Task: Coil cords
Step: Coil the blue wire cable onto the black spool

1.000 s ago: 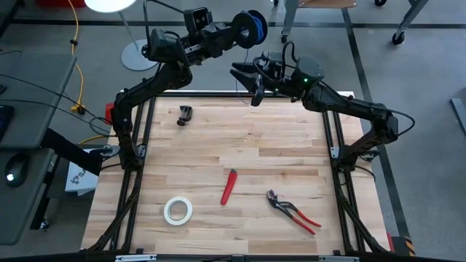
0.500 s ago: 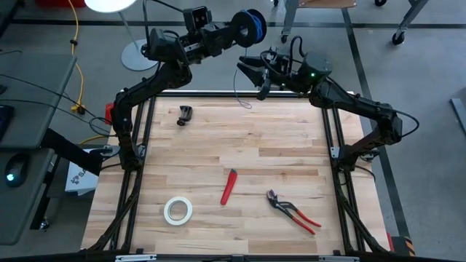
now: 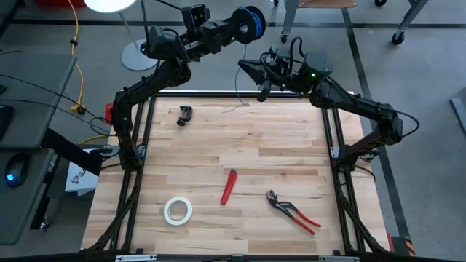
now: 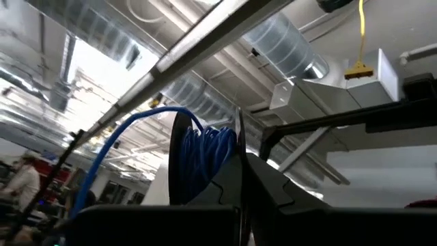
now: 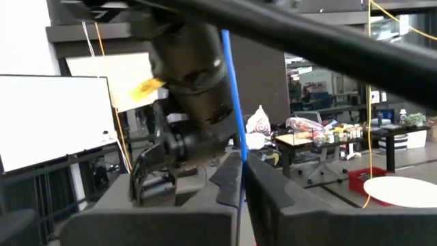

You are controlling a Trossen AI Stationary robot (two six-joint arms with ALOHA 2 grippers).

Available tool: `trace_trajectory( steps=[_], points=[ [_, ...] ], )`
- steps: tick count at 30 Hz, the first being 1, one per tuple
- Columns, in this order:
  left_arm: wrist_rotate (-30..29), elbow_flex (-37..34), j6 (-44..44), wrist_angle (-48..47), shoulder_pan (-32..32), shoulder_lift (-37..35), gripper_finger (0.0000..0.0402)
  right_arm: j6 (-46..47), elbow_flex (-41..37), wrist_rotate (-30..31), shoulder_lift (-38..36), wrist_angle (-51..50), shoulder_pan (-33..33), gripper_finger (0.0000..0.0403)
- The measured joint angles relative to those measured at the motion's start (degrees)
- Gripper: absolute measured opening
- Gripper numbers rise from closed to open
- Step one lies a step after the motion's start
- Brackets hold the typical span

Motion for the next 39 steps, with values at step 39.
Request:
trace_trajectory(
  steps=[39],
  points=[
    [14.2,0.0,9.1,-20.3,15.8,-0.6,0.0000,-0.1,0.0,-1.2,-7.5,-16.7,2.9,0.0000]
  ],
)
